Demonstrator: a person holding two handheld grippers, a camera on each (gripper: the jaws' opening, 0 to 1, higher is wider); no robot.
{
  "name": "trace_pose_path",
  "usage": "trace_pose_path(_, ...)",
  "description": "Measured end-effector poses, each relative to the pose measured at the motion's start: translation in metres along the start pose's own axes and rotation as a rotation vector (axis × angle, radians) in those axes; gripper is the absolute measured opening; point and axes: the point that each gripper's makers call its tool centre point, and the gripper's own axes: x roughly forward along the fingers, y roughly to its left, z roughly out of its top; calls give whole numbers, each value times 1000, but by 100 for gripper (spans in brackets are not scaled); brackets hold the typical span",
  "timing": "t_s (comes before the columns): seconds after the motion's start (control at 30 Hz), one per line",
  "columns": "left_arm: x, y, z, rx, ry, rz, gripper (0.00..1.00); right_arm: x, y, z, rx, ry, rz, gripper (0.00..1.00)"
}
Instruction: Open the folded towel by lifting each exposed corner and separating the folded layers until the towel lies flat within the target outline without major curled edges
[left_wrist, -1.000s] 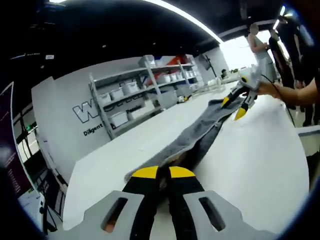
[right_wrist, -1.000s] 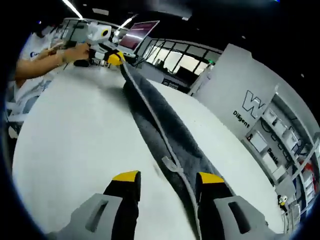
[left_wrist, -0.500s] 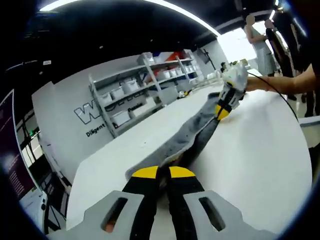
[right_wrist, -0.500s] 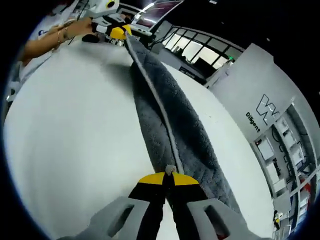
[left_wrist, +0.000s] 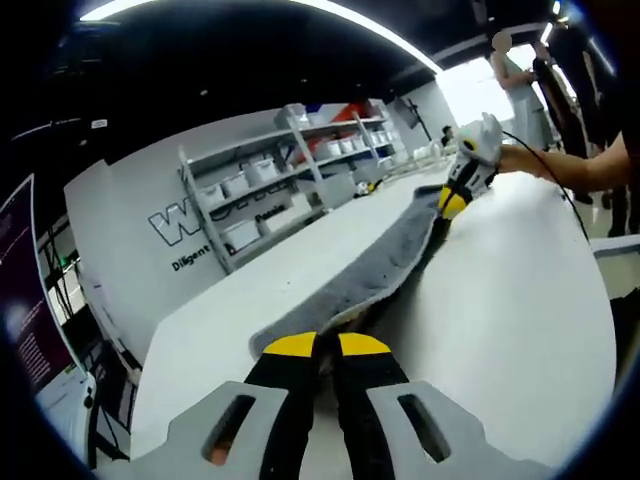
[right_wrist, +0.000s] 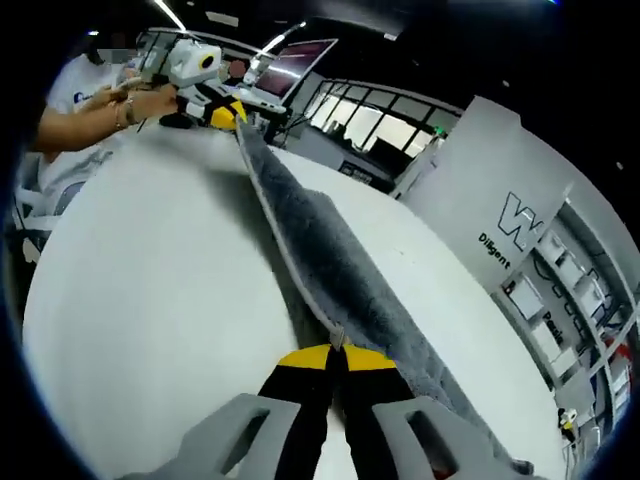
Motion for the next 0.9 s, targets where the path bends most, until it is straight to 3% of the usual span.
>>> trace_pose_path(0.37,-12,-21,-3,-23,4,-41,5,-57,34,14,-47,-50,27,0)
trace_pose_path(0.6,-18,-40,-10,20,44,-70,5,-76,66,12,-84,-44,95,0)
trace_pose_path(0.9,-29,-40,-23,-1,86,-68,5,-90,102,6,-81,-48,194,0)
